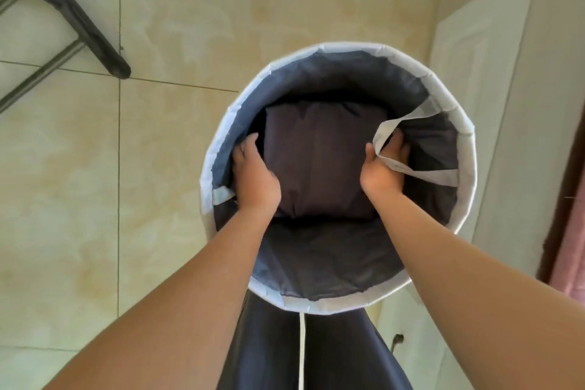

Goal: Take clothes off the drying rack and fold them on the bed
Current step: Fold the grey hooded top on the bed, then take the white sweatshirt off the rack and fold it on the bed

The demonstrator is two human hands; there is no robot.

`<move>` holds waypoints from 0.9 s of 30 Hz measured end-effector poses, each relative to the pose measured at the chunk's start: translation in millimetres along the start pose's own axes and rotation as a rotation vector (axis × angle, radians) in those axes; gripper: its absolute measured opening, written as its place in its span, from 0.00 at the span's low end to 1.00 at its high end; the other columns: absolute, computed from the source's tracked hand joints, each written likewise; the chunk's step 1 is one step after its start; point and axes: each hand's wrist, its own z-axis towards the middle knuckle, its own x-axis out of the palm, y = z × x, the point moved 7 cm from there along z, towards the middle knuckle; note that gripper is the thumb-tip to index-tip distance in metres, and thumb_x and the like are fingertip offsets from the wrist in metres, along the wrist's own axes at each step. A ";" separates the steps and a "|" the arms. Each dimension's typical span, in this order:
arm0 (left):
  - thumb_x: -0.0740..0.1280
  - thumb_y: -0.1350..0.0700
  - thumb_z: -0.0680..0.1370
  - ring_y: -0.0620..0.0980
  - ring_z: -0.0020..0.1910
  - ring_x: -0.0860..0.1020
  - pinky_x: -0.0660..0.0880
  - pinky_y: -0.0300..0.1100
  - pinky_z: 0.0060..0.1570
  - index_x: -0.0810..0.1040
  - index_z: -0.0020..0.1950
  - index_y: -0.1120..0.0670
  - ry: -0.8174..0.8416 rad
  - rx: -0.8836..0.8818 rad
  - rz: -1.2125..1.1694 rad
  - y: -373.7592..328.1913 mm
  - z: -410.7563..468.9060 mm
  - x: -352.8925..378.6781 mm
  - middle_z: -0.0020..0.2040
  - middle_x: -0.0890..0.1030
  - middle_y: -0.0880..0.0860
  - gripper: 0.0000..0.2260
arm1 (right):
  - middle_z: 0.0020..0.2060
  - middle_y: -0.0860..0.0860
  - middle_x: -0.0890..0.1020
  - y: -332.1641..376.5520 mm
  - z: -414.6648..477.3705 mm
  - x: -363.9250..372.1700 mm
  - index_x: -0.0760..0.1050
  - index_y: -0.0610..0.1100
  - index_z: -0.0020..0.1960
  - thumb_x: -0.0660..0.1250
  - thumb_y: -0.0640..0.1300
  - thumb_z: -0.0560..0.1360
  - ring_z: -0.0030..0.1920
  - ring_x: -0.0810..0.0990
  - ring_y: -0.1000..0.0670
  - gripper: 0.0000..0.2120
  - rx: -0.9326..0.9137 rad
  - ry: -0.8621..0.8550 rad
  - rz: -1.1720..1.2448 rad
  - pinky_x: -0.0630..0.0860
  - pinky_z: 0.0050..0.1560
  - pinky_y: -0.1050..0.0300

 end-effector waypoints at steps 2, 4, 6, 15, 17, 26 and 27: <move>0.67 0.67 0.70 0.55 0.76 0.57 0.57 0.48 0.74 0.61 0.76 0.51 0.027 0.389 0.207 -24.2 -11.2 6.6 0.77 0.59 0.54 0.36 | 0.73 0.39 0.57 10.7 -12.8 4.6 0.49 0.45 0.78 0.67 0.41 0.74 0.73 0.58 0.40 0.39 -0.252 0.022 -0.109 0.56 0.72 0.50; 0.73 0.59 0.69 0.54 0.78 0.47 0.50 0.50 0.76 0.52 0.79 0.46 0.235 0.623 0.482 -32.9 -17.0 31.6 0.80 0.48 0.53 0.45 | 0.77 0.47 0.44 17.3 -26.7 28.4 0.44 0.57 0.78 0.71 0.38 0.67 0.77 0.48 0.43 0.50 -0.477 0.237 -0.226 0.54 0.75 0.51; 0.76 0.51 0.68 0.53 0.78 0.39 0.45 0.51 0.76 0.39 0.78 0.43 0.402 0.567 0.721 -16.0 -4.6 49.9 0.79 0.36 0.52 0.53 | 0.76 0.52 0.34 6.3 -24.9 50.9 0.38 0.63 0.76 0.73 0.36 0.65 0.77 0.40 0.43 0.57 -0.522 0.376 -0.429 0.54 0.75 0.50; 0.84 0.52 0.57 0.51 0.79 0.45 0.60 0.51 0.72 0.30 0.76 0.46 0.534 0.266 0.791 18.1 41.8 64.0 0.77 0.31 0.49 0.69 | 0.77 0.45 0.35 -16.4 30.3 81.8 0.28 0.63 0.74 0.78 0.36 0.64 0.78 0.40 0.42 0.65 -0.245 0.497 -0.578 0.60 0.74 0.42; 0.82 0.57 0.61 0.52 0.78 0.48 0.62 0.51 0.70 0.35 0.78 0.45 0.539 0.236 0.768 14.1 36.0 55.7 0.78 0.34 0.50 0.64 | 0.78 0.45 0.38 -12.9 24.7 73.1 0.34 0.60 0.76 0.75 0.35 0.67 0.78 0.45 0.42 0.59 -0.248 0.472 -0.572 0.59 0.74 0.44; 0.70 0.54 0.76 0.50 0.55 0.79 0.71 0.38 0.53 0.76 0.62 0.51 0.526 0.152 0.147 -51.3 -44.4 -45.5 0.55 0.81 0.52 0.15 | 0.67 0.50 0.71 84.2 -89.2 -53.3 0.70 0.47 0.68 0.63 0.38 0.77 0.67 0.70 0.50 0.19 -0.509 0.439 -0.014 0.67 0.66 0.57; 0.69 0.54 0.77 0.48 0.52 0.79 0.71 0.38 0.50 0.78 0.60 0.50 0.501 0.153 0.093 -65.0 -53.8 -63.4 0.52 0.81 0.50 0.12 | 0.64 0.51 0.74 97.5 -101.2 -70.2 0.72 0.47 0.66 0.63 0.39 0.77 0.63 0.73 0.52 0.18 -0.511 0.431 0.033 0.70 0.63 0.59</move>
